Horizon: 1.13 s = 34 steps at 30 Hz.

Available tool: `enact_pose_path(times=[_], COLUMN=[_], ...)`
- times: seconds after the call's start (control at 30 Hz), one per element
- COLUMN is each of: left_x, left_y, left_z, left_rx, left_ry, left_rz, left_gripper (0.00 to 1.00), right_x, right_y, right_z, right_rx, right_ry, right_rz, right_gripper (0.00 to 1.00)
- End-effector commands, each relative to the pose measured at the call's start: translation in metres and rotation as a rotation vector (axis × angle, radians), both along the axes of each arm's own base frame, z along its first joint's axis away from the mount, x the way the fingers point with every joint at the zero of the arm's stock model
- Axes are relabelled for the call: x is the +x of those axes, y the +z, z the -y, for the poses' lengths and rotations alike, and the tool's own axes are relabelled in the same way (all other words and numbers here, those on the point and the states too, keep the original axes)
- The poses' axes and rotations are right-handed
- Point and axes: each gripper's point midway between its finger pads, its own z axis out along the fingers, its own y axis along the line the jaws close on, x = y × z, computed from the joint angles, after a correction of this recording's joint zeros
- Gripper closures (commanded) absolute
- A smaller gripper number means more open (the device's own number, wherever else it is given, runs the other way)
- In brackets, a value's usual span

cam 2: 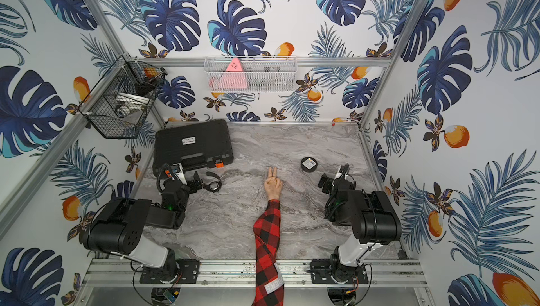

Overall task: Take off the watch
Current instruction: Reset both arms

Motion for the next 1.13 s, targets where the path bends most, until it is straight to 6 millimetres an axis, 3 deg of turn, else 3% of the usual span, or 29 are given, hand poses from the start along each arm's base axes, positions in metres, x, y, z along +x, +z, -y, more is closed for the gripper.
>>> enact_pose_path(times=[0.0,0.07,0.17,0.2,1.1], left_x=[0.008,0.009,0.029,0.028,0.027], left_y=[0.013,0.009,0.001,-0.001,0.003], left_z=[0.008,0.009,0.016,0.024,0.023], left_rx=[0.018,0.017,0.073,0.105,0.109], left_ry=[-0.048,-0.054,-0.053,-0.053,-0.047], left_rz=[0.088,0.062,-0.034,-0.057,-0.029], left_gripper=[0.01,0.01,0.01,0.01,0.01], right_x=[0.012,0.011,0.011,0.011,0.011], right_y=[0.004,0.003,0.003,0.003,0.004], right_z=[-0.001,0.001,0.001,0.001,0.001], right_rx=[-0.007,-0.003,-0.004,-0.004,-0.007], right_ry=[0.009,-0.002,-0.003,-0.004,-0.003], right_rz=[-0.005,-0.012,-0.008,-0.011,-0.006], right_gripper=[0.00,0.01,0.00,0.00,0.00])
